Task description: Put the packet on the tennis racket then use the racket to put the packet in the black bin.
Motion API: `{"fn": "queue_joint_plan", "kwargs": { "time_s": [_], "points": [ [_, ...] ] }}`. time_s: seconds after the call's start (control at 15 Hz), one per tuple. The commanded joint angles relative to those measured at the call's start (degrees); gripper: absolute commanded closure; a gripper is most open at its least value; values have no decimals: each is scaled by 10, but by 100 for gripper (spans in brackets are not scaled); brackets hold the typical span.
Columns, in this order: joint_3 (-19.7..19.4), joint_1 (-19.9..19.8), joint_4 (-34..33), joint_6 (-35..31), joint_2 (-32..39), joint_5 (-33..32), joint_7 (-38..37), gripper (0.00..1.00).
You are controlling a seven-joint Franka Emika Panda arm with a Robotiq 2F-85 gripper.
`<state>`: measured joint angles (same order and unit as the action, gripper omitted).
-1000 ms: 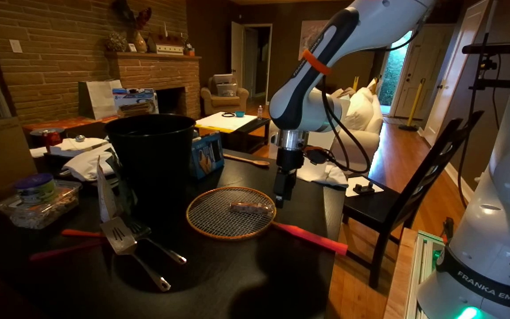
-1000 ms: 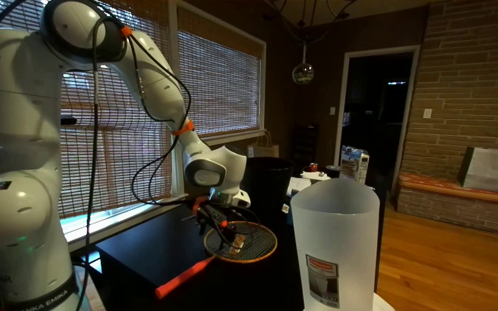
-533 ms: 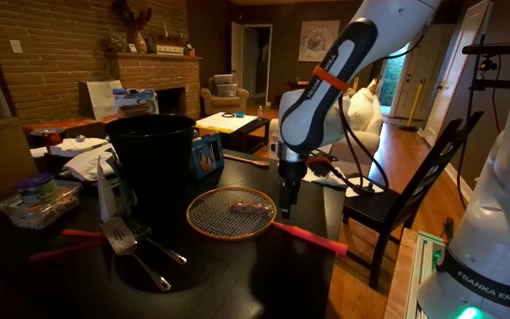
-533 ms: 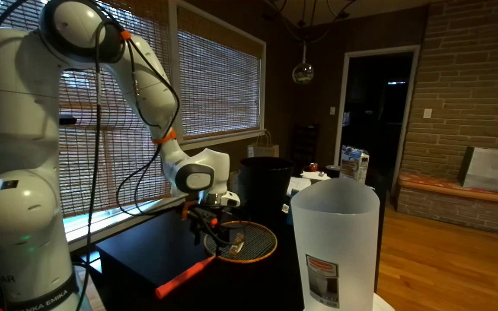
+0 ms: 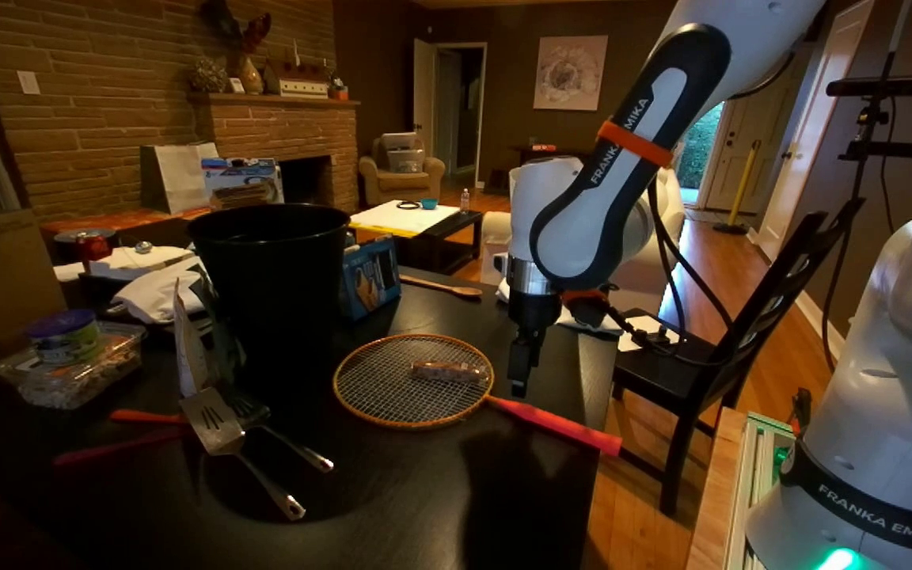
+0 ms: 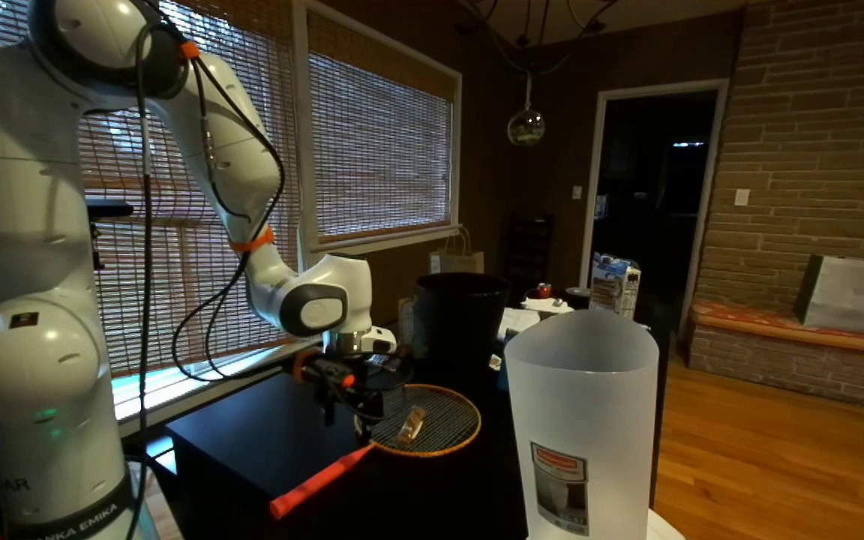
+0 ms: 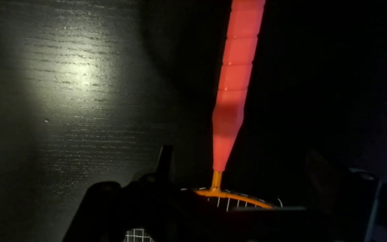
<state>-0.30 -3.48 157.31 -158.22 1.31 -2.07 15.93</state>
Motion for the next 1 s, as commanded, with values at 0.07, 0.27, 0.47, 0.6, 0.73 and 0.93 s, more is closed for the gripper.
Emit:
{"fn": "queue_joint_plan", "kwargs": {
  "time_s": [0.07,0.27,0.47,0.6,0.73,0.93],
  "points": [
    [-9,-6,-1,-5,8,107,98,0],
    [-3,-8,0,19,18,199,180,0],
    [0,-12,0,46,31,234,217,0],
    [0,-13,1,48,49,224,219,0],
    [2,-15,1,38,63,210,213,0],
    [9,-15,1,25,78,195,204,0]
  ]
}}
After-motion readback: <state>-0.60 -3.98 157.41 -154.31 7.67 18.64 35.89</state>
